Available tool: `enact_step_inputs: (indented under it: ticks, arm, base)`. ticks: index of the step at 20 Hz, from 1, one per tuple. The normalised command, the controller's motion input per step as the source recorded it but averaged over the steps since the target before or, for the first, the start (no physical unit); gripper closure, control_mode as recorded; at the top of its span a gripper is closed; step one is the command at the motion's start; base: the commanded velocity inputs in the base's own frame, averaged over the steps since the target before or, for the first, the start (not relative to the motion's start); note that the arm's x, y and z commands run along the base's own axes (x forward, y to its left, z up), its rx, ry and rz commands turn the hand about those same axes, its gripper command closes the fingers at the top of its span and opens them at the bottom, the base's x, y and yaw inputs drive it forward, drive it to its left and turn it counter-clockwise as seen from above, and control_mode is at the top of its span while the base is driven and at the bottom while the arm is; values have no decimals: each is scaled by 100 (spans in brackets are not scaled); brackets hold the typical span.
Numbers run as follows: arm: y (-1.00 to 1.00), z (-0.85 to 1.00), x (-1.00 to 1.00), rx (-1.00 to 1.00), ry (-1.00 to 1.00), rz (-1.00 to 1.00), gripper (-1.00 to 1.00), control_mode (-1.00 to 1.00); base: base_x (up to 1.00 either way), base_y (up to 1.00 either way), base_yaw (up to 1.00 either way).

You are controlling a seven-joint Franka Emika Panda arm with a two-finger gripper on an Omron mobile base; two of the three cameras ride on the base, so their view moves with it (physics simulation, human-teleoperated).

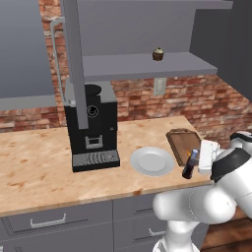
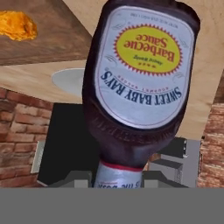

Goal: Pick the shrimp from the plate and place it on the cutting board. Then pick the condiment bottle from the cabinet and place it next to the cutting board.

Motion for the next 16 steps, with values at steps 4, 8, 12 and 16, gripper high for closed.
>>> enact_step_inputs:
  ticks: [4, 8, 12, 16]
  arm:
    - [0, -14, 0, 0, 0, 0, 100, -100]
    - [0, -5, 0, 0, 0, 0, 100, -100]
    - [0, -1, 0, 0, 0, 0, -100, -100]
    - [0, 0, -1, 0, 0, 0, -100, -100]
  base:
    - [0, 0, 0]
    - [0, 0, 0]
    - [0, 0, 0]
    - [0, 0, 0]
